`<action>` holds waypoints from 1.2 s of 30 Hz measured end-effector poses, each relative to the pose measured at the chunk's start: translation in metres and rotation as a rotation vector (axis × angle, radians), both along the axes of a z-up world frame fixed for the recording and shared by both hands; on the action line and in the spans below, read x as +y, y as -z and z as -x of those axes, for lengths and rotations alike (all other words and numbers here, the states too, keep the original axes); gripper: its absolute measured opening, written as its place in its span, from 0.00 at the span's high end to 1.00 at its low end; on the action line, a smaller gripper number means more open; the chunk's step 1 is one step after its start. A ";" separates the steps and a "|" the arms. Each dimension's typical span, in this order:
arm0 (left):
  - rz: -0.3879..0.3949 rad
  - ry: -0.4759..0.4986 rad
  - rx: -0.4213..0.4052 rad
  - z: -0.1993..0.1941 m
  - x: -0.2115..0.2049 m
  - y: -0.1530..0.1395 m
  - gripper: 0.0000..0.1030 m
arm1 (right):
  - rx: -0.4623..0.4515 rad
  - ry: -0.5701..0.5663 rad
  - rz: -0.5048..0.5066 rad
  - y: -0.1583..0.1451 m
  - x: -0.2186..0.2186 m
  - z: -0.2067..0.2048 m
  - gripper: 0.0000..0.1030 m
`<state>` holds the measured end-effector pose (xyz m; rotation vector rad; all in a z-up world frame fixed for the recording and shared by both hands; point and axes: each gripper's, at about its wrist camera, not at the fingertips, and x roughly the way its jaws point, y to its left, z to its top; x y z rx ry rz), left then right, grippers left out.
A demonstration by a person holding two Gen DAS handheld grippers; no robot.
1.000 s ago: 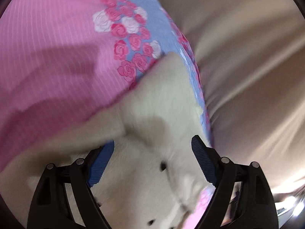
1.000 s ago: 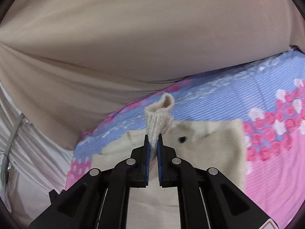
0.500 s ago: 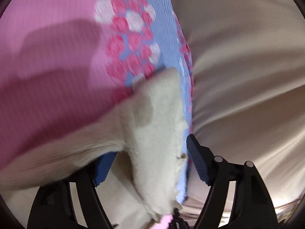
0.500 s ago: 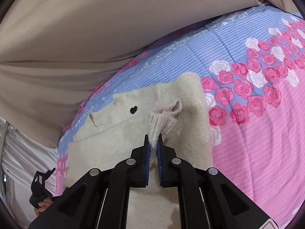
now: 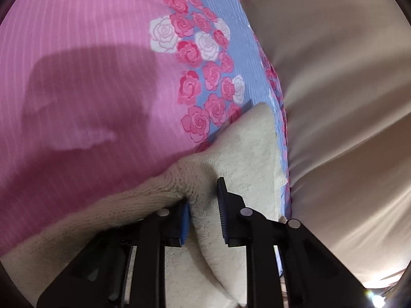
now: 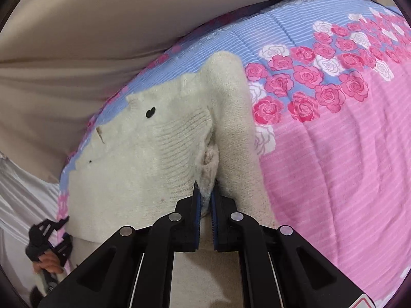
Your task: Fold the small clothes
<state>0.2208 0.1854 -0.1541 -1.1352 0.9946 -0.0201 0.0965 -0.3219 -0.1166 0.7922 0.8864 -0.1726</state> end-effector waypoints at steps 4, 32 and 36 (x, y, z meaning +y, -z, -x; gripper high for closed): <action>-0.078 0.049 -0.003 -0.006 -0.009 -0.007 0.79 | 0.049 -0.030 0.062 0.005 0.002 -0.004 0.95; -0.524 0.304 -0.104 -0.131 -0.034 -0.041 0.91 | 0.056 -0.085 0.138 -0.005 -0.053 -0.064 0.84; -0.416 0.322 -0.051 -0.109 -0.015 -0.031 0.76 | 0.045 -0.025 0.093 -0.009 -0.057 -0.029 0.73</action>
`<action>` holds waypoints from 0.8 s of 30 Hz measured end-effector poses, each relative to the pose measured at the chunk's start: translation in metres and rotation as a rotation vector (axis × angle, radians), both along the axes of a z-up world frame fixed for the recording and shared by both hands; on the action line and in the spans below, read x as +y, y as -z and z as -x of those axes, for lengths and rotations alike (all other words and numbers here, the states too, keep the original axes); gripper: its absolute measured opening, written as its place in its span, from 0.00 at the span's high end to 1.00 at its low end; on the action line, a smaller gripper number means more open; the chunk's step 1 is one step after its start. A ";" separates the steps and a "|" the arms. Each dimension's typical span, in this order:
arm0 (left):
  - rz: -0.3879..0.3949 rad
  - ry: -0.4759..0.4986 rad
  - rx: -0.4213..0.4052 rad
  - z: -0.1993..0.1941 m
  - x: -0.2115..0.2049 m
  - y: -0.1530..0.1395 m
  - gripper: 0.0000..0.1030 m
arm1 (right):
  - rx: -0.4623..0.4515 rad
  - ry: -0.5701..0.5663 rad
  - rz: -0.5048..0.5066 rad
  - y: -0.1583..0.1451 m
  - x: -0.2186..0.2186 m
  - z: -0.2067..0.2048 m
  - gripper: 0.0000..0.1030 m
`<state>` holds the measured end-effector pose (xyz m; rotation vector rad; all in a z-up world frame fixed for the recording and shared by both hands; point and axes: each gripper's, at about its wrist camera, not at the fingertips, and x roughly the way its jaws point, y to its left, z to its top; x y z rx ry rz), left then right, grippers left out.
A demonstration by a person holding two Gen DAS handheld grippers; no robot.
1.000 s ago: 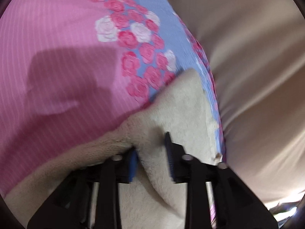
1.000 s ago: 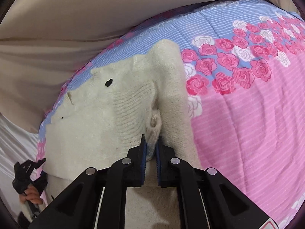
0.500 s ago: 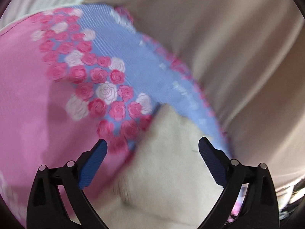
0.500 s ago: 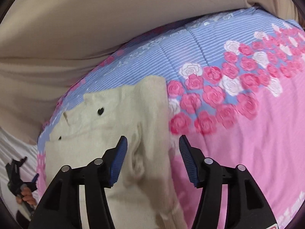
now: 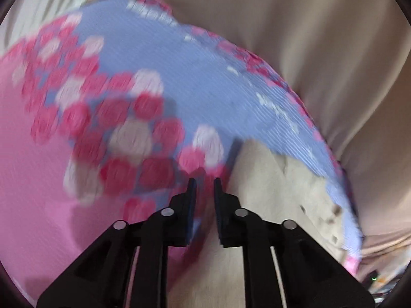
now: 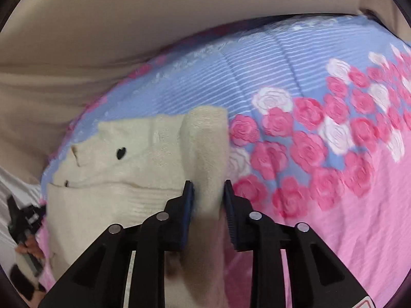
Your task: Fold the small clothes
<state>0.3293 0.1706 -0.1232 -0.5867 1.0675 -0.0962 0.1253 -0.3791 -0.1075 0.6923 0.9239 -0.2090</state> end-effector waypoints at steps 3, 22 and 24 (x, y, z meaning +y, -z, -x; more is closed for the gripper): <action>0.016 0.032 -0.057 0.058 0.015 -0.016 0.30 | -0.024 0.014 -0.039 -0.013 0.007 0.059 0.52; -0.005 0.053 0.151 0.343 0.032 0.011 0.21 | 0.133 -0.180 -0.219 0.017 0.146 0.280 0.50; -0.007 0.054 0.149 0.342 0.032 0.011 0.31 | 0.117 -0.188 -0.181 0.017 0.153 0.282 0.50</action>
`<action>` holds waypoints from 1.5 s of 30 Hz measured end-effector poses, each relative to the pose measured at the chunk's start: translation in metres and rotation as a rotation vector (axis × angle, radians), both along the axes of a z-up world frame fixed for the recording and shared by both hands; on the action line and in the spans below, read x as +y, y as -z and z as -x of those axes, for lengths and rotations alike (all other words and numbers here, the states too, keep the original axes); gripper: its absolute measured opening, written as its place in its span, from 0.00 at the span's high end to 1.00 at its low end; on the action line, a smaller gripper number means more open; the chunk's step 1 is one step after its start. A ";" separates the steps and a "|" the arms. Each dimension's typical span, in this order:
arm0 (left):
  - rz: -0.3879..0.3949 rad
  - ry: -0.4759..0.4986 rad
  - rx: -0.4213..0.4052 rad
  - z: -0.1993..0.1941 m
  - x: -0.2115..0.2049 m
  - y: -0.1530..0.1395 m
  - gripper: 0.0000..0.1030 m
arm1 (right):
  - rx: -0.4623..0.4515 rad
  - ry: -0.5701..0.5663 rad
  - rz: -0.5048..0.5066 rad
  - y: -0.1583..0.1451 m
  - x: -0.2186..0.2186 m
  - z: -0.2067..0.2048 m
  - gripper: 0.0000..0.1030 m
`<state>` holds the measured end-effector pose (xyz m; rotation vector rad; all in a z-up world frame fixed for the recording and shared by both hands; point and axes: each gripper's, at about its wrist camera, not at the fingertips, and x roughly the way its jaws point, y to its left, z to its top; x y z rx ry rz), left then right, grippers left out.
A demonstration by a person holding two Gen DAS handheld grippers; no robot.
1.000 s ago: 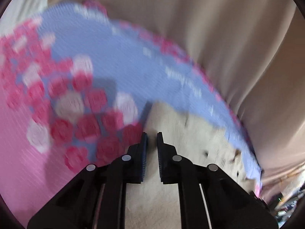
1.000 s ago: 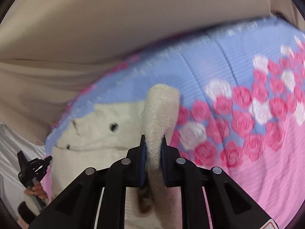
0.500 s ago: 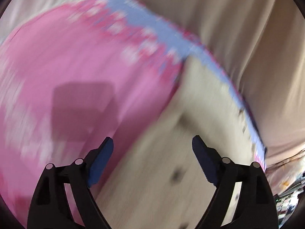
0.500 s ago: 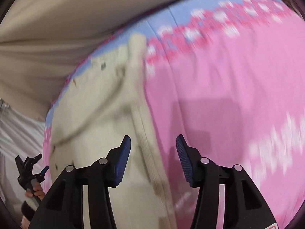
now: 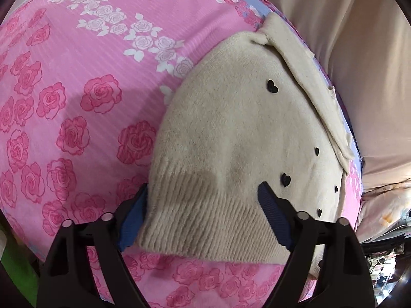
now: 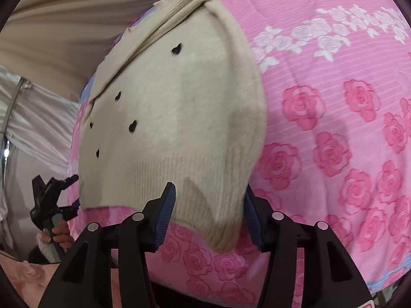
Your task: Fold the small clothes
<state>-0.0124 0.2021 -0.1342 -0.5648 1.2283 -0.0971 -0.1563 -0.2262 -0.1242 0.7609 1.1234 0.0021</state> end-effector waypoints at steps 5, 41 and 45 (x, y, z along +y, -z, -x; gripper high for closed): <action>0.051 -0.023 0.049 0.004 0.016 0.005 0.76 | -0.002 0.022 -0.051 0.006 -0.002 0.002 0.91; 0.195 0.001 -0.105 0.062 0.002 -0.135 0.96 | -0.186 -0.111 -0.031 -0.135 -0.102 -0.008 0.94; 0.171 0.002 -0.285 -0.024 -0.014 -0.167 0.96 | -0.365 0.030 -0.079 -0.159 -0.132 -0.080 0.94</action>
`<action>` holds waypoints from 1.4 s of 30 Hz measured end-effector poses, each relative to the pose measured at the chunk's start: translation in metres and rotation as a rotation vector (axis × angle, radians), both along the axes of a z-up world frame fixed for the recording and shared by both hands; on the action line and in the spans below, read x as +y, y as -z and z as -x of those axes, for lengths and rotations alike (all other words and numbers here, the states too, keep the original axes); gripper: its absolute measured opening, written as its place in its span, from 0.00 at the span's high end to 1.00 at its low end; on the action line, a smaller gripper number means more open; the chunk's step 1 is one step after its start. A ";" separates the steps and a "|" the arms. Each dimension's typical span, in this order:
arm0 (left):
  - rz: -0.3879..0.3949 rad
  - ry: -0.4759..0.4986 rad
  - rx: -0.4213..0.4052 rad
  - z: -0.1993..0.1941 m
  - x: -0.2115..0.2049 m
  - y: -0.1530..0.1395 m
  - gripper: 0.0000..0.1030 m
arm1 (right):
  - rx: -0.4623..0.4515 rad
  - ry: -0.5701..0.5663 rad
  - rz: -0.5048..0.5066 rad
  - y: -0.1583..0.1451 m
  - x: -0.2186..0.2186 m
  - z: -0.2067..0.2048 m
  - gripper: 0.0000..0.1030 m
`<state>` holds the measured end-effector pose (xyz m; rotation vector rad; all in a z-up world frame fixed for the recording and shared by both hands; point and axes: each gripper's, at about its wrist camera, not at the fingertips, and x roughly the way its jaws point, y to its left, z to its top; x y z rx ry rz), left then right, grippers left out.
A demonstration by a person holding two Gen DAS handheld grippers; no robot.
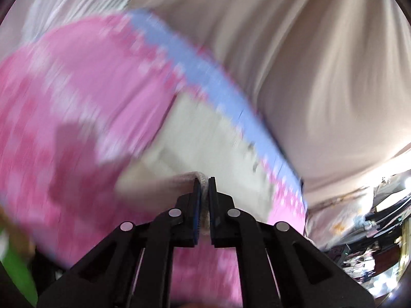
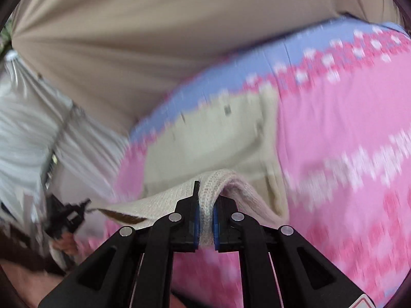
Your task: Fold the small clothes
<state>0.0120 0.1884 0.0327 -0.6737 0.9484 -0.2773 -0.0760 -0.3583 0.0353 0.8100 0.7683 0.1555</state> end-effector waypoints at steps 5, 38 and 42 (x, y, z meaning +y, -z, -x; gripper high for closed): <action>-0.086 -0.007 -0.087 -0.106 -0.039 -0.002 0.96 | -0.023 0.091 -0.012 0.015 -0.025 -0.087 0.94; -0.374 0.162 0.068 -0.247 -0.122 0.148 0.79 | 0.196 0.120 0.127 0.123 -0.045 -0.173 0.32; -0.324 0.102 0.034 -0.245 -0.107 0.131 0.92 | 0.220 0.031 0.160 0.131 -0.030 -0.182 0.93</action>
